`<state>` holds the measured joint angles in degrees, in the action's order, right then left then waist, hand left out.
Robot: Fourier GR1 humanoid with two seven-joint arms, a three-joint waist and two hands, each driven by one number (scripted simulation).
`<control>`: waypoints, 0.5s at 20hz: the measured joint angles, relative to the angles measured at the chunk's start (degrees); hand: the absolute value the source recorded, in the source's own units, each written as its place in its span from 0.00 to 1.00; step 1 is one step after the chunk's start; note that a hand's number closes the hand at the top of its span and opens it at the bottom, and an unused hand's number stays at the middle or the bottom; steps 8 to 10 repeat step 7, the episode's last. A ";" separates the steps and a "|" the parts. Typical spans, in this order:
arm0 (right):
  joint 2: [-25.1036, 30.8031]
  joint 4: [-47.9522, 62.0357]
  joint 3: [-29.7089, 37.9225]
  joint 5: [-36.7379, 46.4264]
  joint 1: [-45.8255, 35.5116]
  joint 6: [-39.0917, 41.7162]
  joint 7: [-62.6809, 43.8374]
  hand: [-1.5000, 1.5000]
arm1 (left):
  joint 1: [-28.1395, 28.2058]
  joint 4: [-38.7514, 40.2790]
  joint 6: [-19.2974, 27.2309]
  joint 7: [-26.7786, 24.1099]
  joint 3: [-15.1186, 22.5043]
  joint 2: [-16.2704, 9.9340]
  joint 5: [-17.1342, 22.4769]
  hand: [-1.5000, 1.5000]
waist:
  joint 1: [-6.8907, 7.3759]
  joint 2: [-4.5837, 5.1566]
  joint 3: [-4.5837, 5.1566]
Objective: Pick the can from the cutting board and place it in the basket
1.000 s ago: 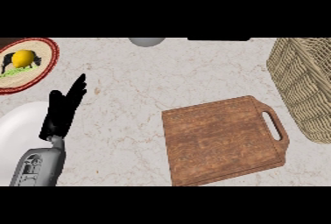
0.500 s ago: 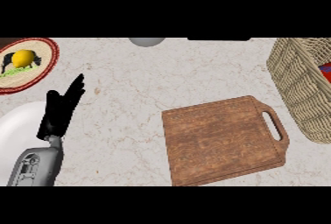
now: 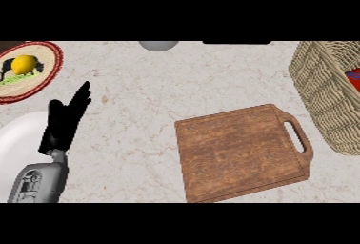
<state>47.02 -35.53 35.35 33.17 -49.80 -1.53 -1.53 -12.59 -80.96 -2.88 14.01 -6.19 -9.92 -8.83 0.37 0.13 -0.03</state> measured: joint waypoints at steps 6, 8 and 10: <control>8.51 4.45 6.88 -5.58 5.44 4.22 2.82 0.00 | 0.66 1.35 0.32 -1.72 -0.23 0.04 -0.37 0.50 | -0.40 0.01 -0.03; 9.75 5.47 7.80 -6.36 6.69 4.93 3.81 0.00 | 0.54 1.01 0.31 -1.31 -0.20 0.06 -0.33 0.50 | -0.38 0.01 -0.03; 9.75 5.47 7.80 -6.36 6.69 4.93 3.81 0.00 | 0.54 1.01 0.31 -1.31 -0.20 0.06 -0.33 0.50 | -0.38 0.01 -0.03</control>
